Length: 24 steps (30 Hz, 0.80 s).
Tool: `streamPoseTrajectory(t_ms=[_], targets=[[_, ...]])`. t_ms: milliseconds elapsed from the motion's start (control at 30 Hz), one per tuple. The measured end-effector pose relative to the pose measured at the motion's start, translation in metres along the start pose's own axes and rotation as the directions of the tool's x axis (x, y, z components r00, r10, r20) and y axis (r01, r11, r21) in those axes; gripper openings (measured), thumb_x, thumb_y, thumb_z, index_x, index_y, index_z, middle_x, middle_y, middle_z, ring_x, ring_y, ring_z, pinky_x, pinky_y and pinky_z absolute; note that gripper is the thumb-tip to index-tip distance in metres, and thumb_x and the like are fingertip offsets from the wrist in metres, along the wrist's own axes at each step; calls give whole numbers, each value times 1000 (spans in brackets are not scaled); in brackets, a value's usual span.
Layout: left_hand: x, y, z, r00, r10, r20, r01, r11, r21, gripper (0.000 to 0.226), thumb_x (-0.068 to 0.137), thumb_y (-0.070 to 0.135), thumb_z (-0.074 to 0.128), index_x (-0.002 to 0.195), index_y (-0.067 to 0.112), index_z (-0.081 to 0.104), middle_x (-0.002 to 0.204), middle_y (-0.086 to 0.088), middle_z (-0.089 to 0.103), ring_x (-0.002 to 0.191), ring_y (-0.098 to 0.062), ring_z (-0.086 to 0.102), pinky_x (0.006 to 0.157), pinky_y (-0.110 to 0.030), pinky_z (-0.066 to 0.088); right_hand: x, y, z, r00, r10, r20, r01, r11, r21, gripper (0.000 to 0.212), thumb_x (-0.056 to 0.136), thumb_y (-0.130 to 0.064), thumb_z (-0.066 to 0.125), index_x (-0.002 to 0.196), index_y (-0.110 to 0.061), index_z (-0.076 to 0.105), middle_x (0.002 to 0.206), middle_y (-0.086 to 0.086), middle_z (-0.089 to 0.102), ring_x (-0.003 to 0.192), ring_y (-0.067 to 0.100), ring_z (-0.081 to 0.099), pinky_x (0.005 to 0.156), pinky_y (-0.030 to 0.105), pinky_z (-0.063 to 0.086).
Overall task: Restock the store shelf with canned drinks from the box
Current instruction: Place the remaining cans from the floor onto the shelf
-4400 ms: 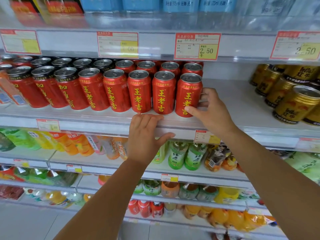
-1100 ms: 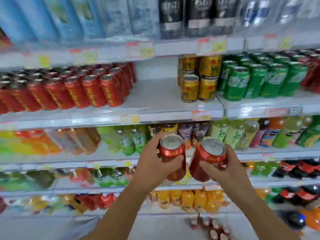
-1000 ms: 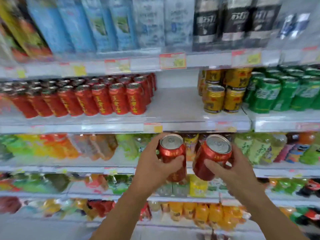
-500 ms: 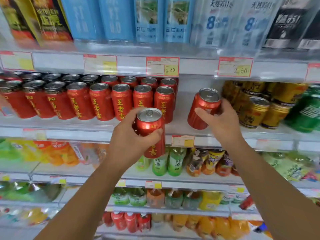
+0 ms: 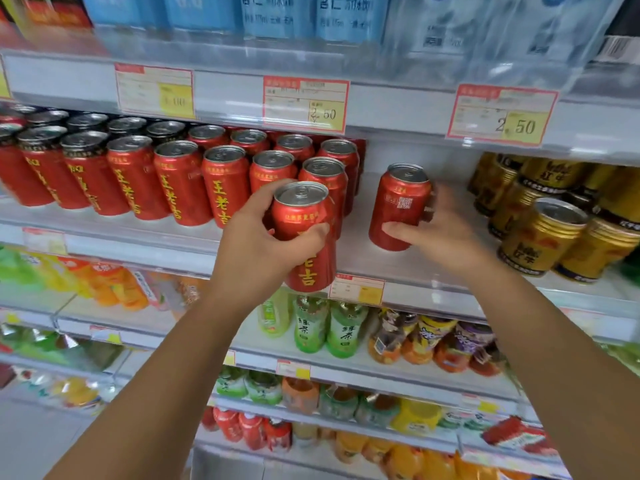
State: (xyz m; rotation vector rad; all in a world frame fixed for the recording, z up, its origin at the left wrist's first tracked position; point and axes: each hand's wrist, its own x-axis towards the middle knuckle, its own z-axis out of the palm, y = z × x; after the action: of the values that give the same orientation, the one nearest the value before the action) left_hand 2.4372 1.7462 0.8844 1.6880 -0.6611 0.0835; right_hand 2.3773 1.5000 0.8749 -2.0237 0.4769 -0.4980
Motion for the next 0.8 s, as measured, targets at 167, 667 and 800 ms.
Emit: streamPoseTrajectory(t_ms=[167, 667, 800], targets=[[-1, 1, 2, 1000, 5, -12, -5, 1000, 12, 47, 77, 16, 79, 119, 26, 61, 96, 16, 70, 86, 4, 67, 71, -7, 47, 5, 7, -6, 999, -37, 27, 38, 998, -58, 80, 71, -23, 84, 137, -25, 38, 121, -7, 55, 110, 12, 56, 89, 27, 43], [1, -2, -6, 998, 32, 45, -32, 999, 21, 54, 71, 31, 76, 122, 25, 60, 106, 15, 70, 97, -1, 66, 78, -12, 50, 9, 3, -7, 998, -7, 56, 13, 995, -100, 92, 71, -28, 84, 143, -26, 26, 124, -9, 48, 107, 10, 49, 83, 23, 37], [0, -7, -6, 998, 26, 51, -26, 1000, 7, 57, 68, 38, 78, 122, 26, 61, 105, 16, 70, 98, -2, 66, 79, -14, 51, 17, 4, -7, 1000, -6, 30, 11, 987, -160, 87, 69, -29, 85, 139, -23, 34, 138, 0, 51, 113, 17, 55, 90, 31, 41]])
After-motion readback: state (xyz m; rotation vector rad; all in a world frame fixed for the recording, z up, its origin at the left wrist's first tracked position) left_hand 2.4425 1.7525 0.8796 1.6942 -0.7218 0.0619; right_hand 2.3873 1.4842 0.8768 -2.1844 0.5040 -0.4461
